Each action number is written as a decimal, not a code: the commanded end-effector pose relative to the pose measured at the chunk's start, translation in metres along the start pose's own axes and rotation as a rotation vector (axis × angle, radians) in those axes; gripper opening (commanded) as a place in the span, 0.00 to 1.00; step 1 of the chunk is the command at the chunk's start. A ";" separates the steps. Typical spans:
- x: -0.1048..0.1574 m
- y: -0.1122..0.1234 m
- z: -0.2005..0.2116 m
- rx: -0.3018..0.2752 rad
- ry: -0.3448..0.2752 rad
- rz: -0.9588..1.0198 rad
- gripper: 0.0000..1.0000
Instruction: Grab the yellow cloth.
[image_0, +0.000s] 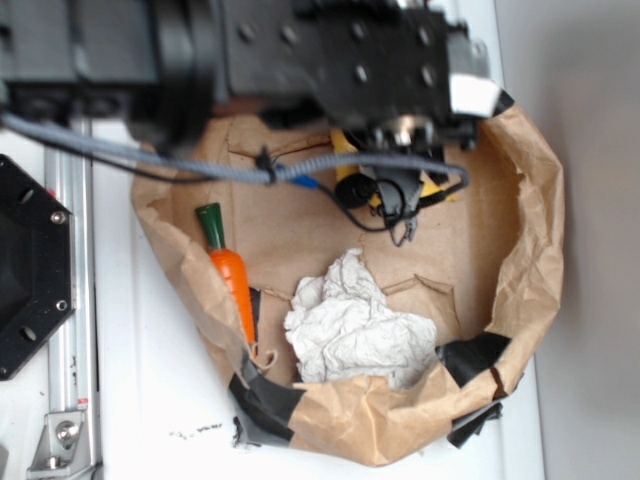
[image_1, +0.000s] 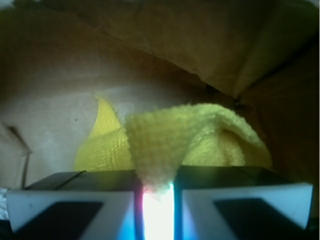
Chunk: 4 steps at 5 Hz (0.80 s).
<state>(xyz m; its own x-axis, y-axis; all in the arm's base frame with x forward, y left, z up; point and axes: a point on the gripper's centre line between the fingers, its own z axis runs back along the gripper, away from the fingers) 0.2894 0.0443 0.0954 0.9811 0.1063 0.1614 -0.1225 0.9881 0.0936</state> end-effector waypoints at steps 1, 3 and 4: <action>0.002 0.008 0.087 -0.217 -0.014 0.195 0.00; -0.020 -0.020 0.129 -0.279 0.133 0.016 0.00; -0.024 -0.027 0.133 -0.207 0.113 0.005 0.00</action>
